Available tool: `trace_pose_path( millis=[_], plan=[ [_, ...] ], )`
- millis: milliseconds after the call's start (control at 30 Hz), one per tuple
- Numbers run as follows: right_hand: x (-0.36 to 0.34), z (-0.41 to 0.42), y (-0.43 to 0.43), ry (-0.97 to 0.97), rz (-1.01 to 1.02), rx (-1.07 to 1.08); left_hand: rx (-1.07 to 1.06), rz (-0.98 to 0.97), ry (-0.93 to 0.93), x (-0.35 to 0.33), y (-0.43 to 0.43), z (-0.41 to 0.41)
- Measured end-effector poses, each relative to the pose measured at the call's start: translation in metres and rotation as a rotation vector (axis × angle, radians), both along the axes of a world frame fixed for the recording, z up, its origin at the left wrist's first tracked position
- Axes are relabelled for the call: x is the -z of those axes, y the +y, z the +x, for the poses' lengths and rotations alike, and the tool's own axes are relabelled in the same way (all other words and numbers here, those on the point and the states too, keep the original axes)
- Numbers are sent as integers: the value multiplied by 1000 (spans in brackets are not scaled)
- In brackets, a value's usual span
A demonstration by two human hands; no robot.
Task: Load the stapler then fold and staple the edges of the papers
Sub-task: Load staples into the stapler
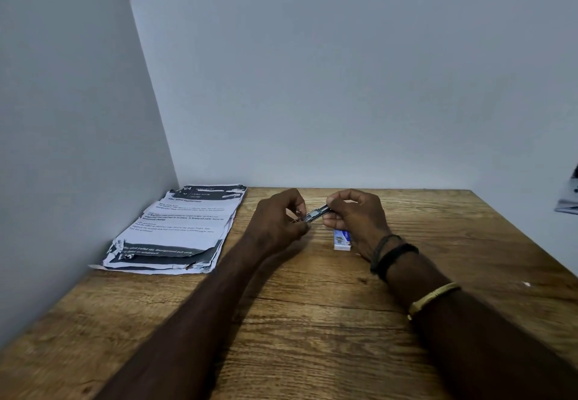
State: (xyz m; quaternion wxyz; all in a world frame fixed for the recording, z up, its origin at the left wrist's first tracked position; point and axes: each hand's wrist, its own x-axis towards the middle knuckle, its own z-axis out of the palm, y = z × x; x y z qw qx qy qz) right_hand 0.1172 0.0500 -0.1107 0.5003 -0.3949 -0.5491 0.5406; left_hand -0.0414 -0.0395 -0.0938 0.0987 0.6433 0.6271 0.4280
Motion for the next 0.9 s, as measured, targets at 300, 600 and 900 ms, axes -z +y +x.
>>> trace_pose_path(
  millis=[300,600,900],
  plan=[
    [-8,-3,-19,-545,537,168,-43,25,58,-3,-4,-1],
    [-11,-1,-30,-931,867,171,-174,45,48,-4,-5,-2],
    [-11,-7,-31,-799,869,143,-148,23,43,-2,-3,-1]
  ],
)
